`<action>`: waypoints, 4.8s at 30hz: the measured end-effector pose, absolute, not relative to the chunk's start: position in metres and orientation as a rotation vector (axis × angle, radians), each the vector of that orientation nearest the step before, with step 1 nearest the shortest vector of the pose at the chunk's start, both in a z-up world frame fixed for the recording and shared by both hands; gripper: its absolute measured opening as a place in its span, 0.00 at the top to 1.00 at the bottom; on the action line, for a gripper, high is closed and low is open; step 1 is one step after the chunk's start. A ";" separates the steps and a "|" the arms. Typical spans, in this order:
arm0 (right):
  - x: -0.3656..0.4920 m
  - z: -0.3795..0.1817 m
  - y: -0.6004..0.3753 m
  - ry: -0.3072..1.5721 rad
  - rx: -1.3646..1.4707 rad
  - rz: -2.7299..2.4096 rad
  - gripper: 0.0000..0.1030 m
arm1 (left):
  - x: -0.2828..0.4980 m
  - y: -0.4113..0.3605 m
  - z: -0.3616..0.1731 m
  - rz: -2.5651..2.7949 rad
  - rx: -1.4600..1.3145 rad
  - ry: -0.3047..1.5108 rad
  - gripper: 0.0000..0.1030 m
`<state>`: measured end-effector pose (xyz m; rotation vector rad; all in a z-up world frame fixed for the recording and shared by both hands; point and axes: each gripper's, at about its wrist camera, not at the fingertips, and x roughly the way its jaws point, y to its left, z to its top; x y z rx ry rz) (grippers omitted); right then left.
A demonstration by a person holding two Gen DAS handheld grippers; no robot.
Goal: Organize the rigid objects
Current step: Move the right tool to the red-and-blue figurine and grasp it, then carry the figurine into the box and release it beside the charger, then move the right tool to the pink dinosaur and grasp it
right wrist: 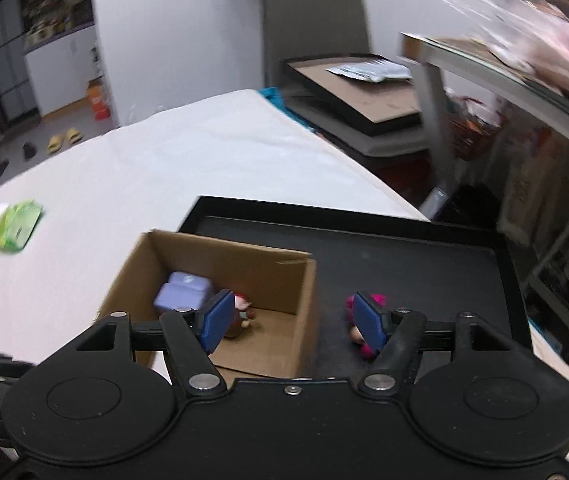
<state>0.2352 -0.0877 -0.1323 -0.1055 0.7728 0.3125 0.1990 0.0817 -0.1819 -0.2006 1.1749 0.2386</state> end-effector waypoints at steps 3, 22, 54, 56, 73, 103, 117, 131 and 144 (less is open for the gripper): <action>0.240 -0.135 -0.104 0.786 -0.082 0.276 0.36 | 0.201 0.079 -0.182 0.251 -0.201 1.188 0.84; 0.258 -0.182 -0.169 0.938 -0.008 0.150 0.32 | 0.214 0.061 -0.179 0.363 -0.149 1.210 0.57; 0.264 -0.207 -0.190 0.999 -0.011 0.200 0.69 | 0.227 0.026 -0.179 0.438 -0.054 1.221 0.49; 0.262 -0.202 -0.191 0.987 0.001 0.205 0.69 | 0.227 0.027 -0.179 0.429 -0.057 1.219 0.49; 0.256 -0.155 -0.169 0.858 0.045 0.207 0.69 | 0.209 0.049 -0.179 0.355 -0.123 1.214 0.49; 0.246 -0.146 -0.059 0.764 -0.168 0.318 0.69 | 0.195 0.091 -0.195 0.190 -0.281 1.153 0.88; 0.251 -0.171 -0.018 0.764 -0.350 0.281 0.69 | 0.196 0.102 -0.196 0.151 -0.324 1.165 0.88; 0.249 -0.172 -0.014 0.706 -0.418 0.209 0.52 | 0.198 0.107 -0.194 0.157 -0.339 1.168 0.86; 0.264 -0.156 -0.051 0.721 -0.200 0.196 0.52 | 0.206 0.101 -0.193 0.194 -0.292 1.192 0.85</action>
